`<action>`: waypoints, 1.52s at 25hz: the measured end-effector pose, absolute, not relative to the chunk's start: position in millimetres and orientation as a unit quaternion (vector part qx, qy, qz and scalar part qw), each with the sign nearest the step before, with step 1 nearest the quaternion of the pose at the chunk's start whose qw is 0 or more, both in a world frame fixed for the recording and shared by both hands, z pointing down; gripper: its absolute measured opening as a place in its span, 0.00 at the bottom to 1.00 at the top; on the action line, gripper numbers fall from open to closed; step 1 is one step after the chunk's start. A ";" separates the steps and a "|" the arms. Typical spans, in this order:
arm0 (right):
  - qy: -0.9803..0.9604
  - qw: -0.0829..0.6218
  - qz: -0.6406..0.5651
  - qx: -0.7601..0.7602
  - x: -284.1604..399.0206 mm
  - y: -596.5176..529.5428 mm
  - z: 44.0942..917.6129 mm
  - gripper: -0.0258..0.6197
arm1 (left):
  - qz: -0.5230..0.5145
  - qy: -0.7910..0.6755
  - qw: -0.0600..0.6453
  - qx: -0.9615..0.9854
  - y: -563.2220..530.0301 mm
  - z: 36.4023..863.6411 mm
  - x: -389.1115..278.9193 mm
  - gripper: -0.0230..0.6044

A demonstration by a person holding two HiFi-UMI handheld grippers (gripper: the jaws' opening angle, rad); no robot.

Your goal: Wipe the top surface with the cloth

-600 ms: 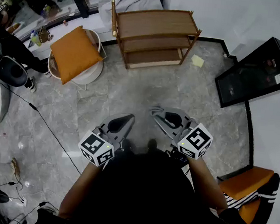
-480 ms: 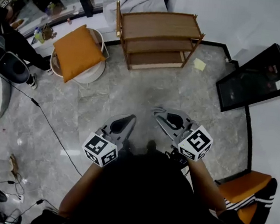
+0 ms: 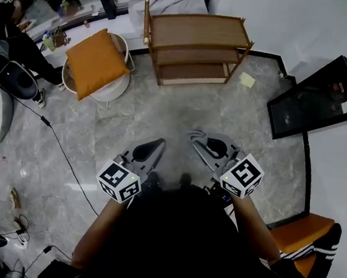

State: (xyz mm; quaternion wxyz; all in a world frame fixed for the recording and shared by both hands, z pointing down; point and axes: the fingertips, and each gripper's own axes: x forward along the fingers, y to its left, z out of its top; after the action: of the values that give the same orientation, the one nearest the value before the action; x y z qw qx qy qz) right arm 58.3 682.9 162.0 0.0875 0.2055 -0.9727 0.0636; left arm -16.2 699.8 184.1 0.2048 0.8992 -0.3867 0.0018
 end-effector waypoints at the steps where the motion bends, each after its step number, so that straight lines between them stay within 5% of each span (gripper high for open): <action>1: -0.973 0.086 0.064 0.202 59.9 683.0 161.4 0.10 | 0.003 -0.387 0.205 0.899 698.9 184.5 -15.5 0.05; 18: -0.967 0.097 0.104 0.210 114.2 655.5 206.9 0.10 | 0.031 -0.453 0.200 0.868 658.8 198.2 -42.5 0.05; 38: -0.956 0.138 0.123 0.228 -13.9 414.5 194.4 0.10 | 0.027 -0.387 0.220 0.895 429.5 215.8 -152.0 0.05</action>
State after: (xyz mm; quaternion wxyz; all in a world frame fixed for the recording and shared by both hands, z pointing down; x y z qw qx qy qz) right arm -13.9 414.5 194.4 0.1383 0.2283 -0.9558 0.1232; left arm -152.0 429.5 215.8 0.2202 0.8951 -0.3867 0.0271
